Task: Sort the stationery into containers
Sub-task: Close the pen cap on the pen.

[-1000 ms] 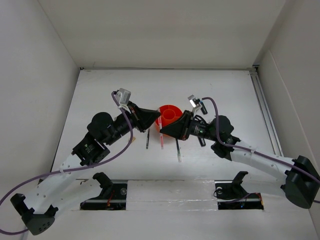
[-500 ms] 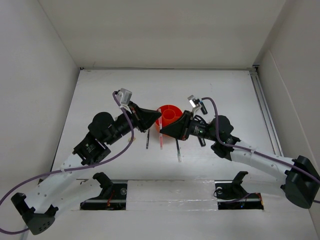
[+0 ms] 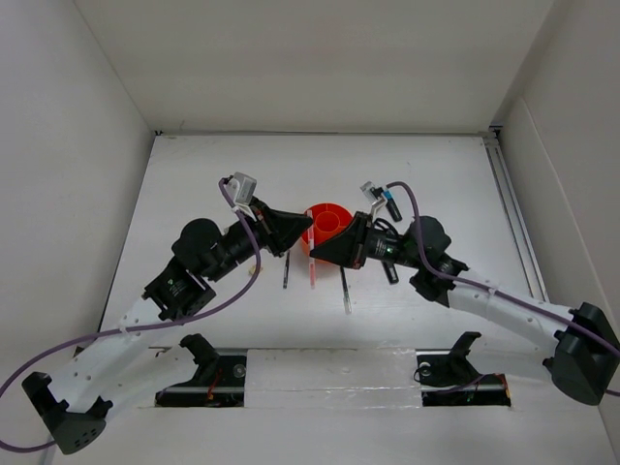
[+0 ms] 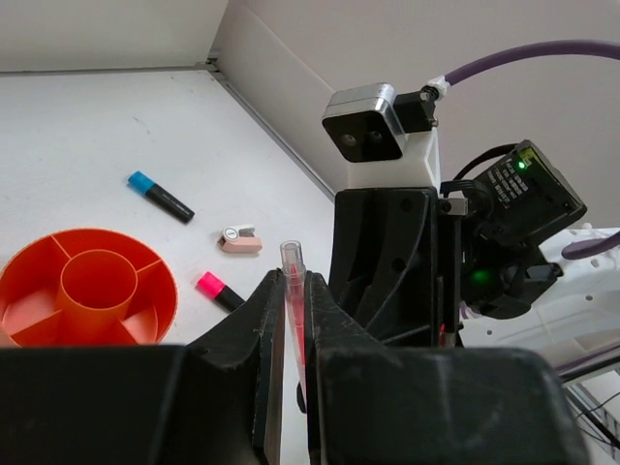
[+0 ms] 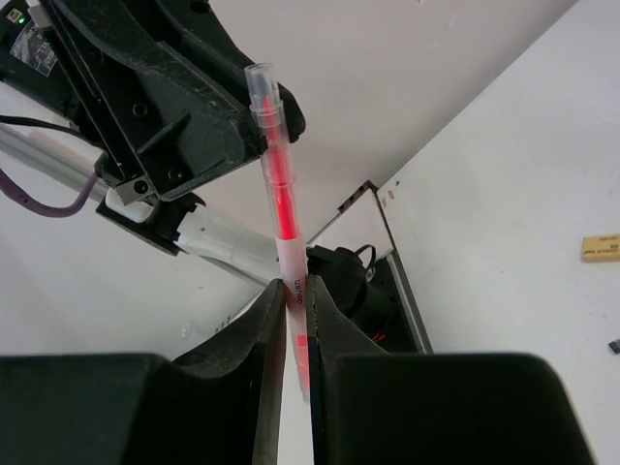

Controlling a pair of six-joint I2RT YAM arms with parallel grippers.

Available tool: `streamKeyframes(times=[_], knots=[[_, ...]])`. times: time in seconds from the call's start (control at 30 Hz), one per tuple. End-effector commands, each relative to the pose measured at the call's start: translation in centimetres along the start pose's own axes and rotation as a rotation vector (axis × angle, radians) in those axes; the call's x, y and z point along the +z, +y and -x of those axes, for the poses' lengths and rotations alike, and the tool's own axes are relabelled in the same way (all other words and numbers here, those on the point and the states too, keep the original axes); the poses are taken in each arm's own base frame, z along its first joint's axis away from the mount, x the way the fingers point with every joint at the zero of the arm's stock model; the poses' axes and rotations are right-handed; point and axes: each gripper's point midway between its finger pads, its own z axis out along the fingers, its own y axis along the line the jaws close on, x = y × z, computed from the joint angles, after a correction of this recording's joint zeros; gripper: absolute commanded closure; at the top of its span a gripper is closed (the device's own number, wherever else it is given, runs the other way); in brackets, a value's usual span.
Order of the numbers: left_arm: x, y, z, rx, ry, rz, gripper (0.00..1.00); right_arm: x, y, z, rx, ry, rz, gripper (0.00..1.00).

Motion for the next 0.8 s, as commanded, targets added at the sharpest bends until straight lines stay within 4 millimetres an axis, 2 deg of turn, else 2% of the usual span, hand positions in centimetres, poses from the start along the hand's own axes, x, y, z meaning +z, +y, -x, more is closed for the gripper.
streamKeyframes(times=[0.0,0.3,0.53,0.77], knots=[[-0.7,0.2,-4.1,0.018,0.146,-0.02,1.0,-0.2,4.2,7.1,-0.054,-0.198,0.075,1.0],[-0.5,0.7,-4.6,0.017,0.157,-0.002,1.0,-1.4,5.8,7.6,-0.035,-0.206,0.1,1.0],[-0.4,1.1,-5.2,0.014,0.172,0.007,1.0,-1.3,5.4,7.6,-0.023,-0.198,0.094,1.0],[-0.4,0.6,-5.0,0.015,0.167,-0.02,1.0,-1.1,6.4,8.3,-0.03,-0.204,0.121,1.0]])
